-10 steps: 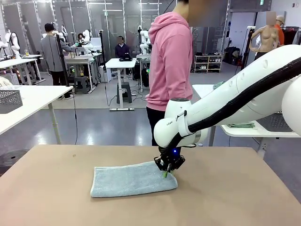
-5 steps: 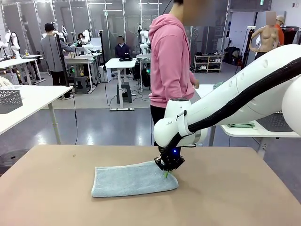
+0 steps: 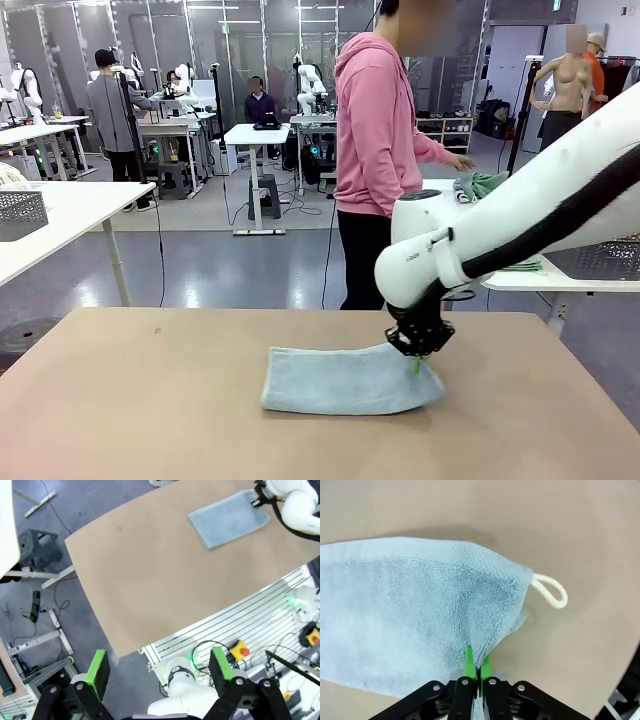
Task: Fold the towels and place them in the basket.
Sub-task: When a person lays out a Towel with hook on the table, fold it in half twice.
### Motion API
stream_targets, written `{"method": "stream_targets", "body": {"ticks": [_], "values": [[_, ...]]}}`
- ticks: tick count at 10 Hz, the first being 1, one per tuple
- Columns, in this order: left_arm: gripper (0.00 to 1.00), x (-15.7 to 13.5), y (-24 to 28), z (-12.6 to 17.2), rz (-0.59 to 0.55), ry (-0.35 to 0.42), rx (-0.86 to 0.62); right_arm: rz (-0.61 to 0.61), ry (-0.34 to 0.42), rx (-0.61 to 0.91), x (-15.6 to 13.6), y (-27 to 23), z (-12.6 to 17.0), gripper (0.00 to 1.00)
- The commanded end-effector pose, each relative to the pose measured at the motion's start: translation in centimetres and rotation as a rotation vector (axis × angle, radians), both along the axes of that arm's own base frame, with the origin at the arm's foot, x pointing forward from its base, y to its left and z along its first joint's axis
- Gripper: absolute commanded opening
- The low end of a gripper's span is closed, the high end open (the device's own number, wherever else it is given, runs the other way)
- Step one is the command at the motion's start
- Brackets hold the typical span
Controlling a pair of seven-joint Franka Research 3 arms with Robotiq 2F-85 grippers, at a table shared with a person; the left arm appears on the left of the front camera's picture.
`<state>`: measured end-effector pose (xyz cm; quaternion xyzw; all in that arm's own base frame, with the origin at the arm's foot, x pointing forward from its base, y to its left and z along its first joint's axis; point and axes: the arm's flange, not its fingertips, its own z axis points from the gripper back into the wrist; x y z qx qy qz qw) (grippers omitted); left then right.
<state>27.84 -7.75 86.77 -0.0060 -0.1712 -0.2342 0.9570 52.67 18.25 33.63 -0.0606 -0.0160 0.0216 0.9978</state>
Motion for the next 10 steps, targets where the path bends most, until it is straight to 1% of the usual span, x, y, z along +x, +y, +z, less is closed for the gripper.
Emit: {"method": "stream_targets", "body": {"ticks": [1, 2, 3, 5, 6, 7, 8, 10], "values": [[1.00, -0.4, 0.2, -0.1, -0.010, 0.000, 0.003, -0.045, -0.061, 0.012, -2.6, 0.5, 2.2, 0.00], [1.00, -0.4, 0.2, -0.1, -0.010, 0.000, 0.003, 0.011, -0.090, 0.046, -3.4, 1.4, 3.7, 0.00], [1.00, -0.4, 0.2, -0.1, -0.010, 0.000, 0.003, 0.043, -0.119, 0.035, -4.0, 2.9, 5.0, 0.00], [1.00, -0.4, 0.2, -0.1, -0.010, 0.000, 0.003, 0.140, -0.186, 0.037, -3.9, 6.6, 6.3, 0.00], [1.00, -0.4, 0.2, -0.1, -0.010, 0.000, 0.003, 0.179, -0.189, 0.061, -3.3, 8.2, 6.9, 0.00], [1.00, -0.4, 0.2, -0.1, -0.010, 0.000, 0.003, 0.199, -0.176, 0.095, -2.5, 9.7, 7.4, 0.00], [1.00, -0.4, 0.2, -0.1, -0.010, 0.000, 0.003, 0.253, -0.151, 0.156, -2.1, 11.0, 7.5, 0.00], [1.00, -0.4, 0.2, -0.1, -0.010, 0.000, 0.003, 0.287, -0.099, 0.234, -0.9, 12.7, 7.1, 0.00]]}}
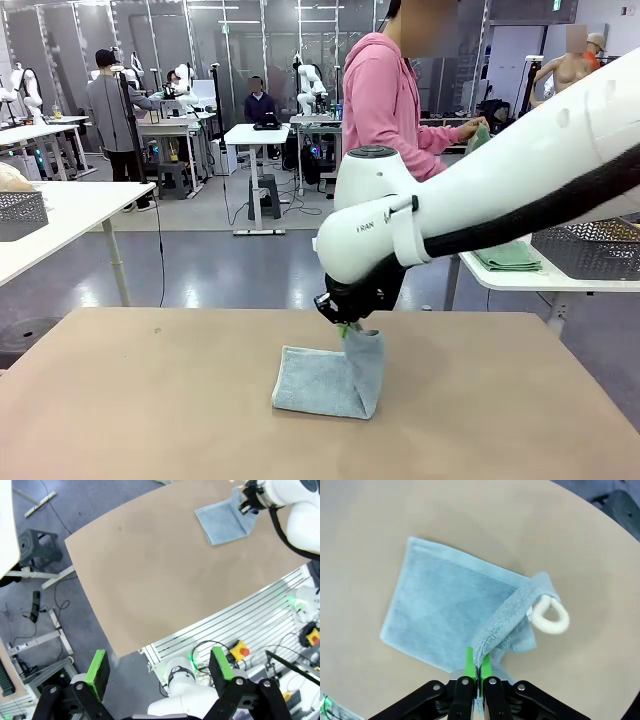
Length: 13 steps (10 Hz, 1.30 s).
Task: Fold the towels and place them in the basket.
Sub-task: When a person lays out a Towel with hook on the table, fold it in half twice.
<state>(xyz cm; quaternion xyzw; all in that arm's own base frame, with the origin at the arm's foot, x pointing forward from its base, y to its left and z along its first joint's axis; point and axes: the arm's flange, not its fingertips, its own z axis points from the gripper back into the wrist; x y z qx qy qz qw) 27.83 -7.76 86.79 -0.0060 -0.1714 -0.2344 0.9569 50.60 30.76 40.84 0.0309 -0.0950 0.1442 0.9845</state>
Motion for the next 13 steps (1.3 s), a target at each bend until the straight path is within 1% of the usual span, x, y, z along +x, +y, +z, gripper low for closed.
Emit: {"method": "stream_targets", "body": {"ticks": [1, 3, 5, 6, 8, 11, 12, 13], "values": [[1.00, -0.4, 0.3, -0.1, -0.009, 0.000, 0.003, 0.060, 0.078, 0.060, 2.2, 1.3, -0.9, 0.00], [1.00, -0.4, 0.3, -0.1, -0.009, 0.000, 0.003, 0.071, 0.122, 0.051, 3.5, 3.0, -2.6, 0.00], [1.00, -0.4, 0.3, -0.1, -0.009, 0.000, 0.003, 0.058, 0.138, 0.053, 4.0, 4.1, -3.7, 0.00], [1.00, -0.4, 0.3, -0.1, -0.009, 0.000, 0.003, 0.071, 0.152, 0.063, 3.9, 4.5, -4.0, 0.07], [1.00, -0.4, 0.3, -0.1, -0.009, 0.000, 0.003, 0.085, 0.148, 0.074, 3.7, 5.6, -4.2, 0.40], [1.00, -0.4, 0.3, -0.1, -0.009, 0.000, 0.003, 0.070, 0.134, 0.069, 3.7, 6.5, -3.7, 0.98], [1.00, -0.4, 0.3, -0.1, -0.009, 0.000, 0.003, 0.070, 0.124, 0.068, 3.4, 6.8, -3.4, 1.00], [1.00, -0.4, 0.3, -0.1, -0.009, 0.000, 0.003, 0.066, 0.113, 0.069, 3.2, 7.0, -3.1, 1.00]]}}
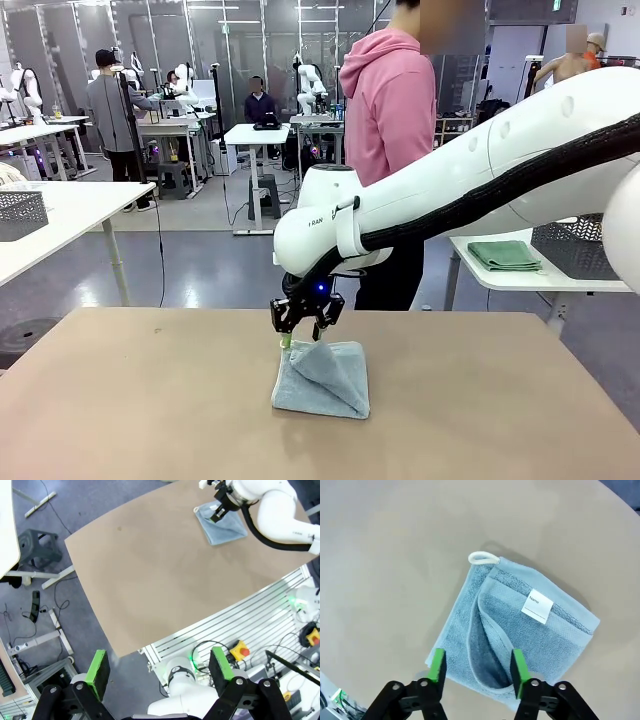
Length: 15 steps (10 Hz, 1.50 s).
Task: Fold the towels and place them in the basket.
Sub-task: When a person lays out a Towel with hook on the table, fold it in half twice.
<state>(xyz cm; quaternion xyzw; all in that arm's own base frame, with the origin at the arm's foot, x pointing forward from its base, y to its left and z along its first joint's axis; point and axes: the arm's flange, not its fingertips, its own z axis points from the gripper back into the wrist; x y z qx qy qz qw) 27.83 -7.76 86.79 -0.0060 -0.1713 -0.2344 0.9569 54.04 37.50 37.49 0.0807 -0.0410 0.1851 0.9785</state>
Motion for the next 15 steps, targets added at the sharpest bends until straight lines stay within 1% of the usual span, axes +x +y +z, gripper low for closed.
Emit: {"method": "stream_targets", "body": {"ticks": [1, 2, 3, 5, 6, 7, 8, 9, 10, 15], "values": [[1.00, -0.4, 0.3, -0.1, -0.009, 0.000, 0.003, -0.037, -0.010, -0.009, -0.6, 0.2, 0.5, 0.84], [1.00, -0.4, 0.3, -0.1, -0.009, 0.000, 0.003, -0.039, -0.010, -0.004, -0.8, 0.1, 0.5, 0.94], [1.00, -0.4, 0.3, -0.1, -0.009, 0.000, 0.003, -0.037, -0.001, 0.002, -0.9, 0.1, 0.4, 1.00], [1.00, -0.4, 0.3, -0.1, -0.009, 0.000, 0.003, -0.011, 0.045, 0.038, -1.7, 0.3, 0.2, 1.00], [1.00, -0.4, 0.3, -0.1, -0.009, 0.000, 0.003, -0.002, 0.044, 0.044, -2.2, 0.6, -0.1, 1.00], [1.00, -0.4, 0.3, -0.1, -0.009, 0.000, 0.003, -0.012, 0.012, 0.041, -3.0, 0.4, 0.2, 1.00], [1.00, -0.4, 0.3, -0.1, -0.009, 0.000, 0.003, -0.022, -0.001, 0.043, -3.7, 0.2, 0.4, 1.00], [1.00, -0.4, 0.3, -0.1, -0.009, 0.000, 0.003, -0.032, 0.032, 0.001, -4.1, 0.1, -0.2, 1.00], [1.00, -0.4, 0.3, -0.1, -0.009, 0.000, 0.003, -0.005, 0.022, 0.025, -2.0, 1.1, 0.1, 1.00], [1.00, -0.4, 0.3, -0.1, -0.009, 0.000, 0.003, -0.005, 0.022, 0.025, -2.0, 1.1, 0.1, 1.00]]}}
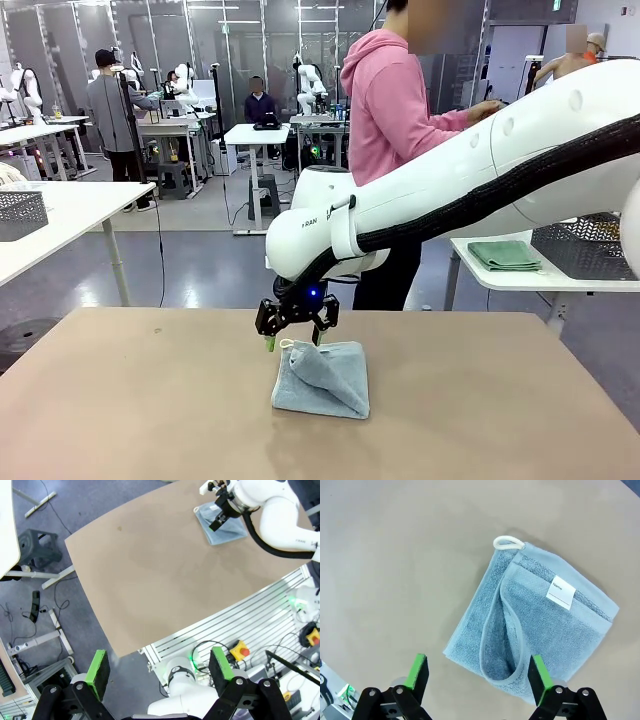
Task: Fold the towels and place them in the basket.
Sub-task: When a person lays out a Towel with hook on the table, fold it in half twice, then place the folded Towel with hook on the right side of the table.
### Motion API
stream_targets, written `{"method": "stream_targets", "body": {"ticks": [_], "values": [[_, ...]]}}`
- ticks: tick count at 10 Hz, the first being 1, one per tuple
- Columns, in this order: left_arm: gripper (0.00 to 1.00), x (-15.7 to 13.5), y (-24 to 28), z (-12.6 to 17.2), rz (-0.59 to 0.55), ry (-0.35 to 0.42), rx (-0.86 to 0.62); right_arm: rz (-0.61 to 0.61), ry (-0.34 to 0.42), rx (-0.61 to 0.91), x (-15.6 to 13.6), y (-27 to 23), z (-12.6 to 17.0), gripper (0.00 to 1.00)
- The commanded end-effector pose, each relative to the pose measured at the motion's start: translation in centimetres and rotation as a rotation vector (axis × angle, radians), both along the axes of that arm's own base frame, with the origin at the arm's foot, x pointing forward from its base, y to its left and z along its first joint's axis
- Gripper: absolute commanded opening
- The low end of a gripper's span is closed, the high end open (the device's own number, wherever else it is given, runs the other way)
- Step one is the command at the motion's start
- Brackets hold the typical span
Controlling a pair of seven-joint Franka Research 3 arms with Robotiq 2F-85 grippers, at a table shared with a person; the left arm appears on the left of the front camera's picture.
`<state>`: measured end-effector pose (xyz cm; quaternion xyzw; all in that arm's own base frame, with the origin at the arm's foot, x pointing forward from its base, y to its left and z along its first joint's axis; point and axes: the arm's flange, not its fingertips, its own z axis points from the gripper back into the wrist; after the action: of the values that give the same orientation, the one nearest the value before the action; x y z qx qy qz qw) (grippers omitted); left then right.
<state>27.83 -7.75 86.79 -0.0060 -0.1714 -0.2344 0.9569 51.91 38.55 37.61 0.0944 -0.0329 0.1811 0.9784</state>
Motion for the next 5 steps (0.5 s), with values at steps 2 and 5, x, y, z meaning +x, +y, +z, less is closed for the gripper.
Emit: {"method": "stream_targets", "body": {"ticks": [2, 5], "values": [[1.00, -0.37, 0.25, -0.09, -0.009, 0.000, 0.003, 0.000, 0.001, 0.001, 0.12, 0.04, -0.05, 1.00], [1.00, -0.37, 0.25, -0.09, -0.009, 0.000, 0.003, 0.000, 0.001, 0.001, 0.12, 0.04, -0.05, 1.00]]}}
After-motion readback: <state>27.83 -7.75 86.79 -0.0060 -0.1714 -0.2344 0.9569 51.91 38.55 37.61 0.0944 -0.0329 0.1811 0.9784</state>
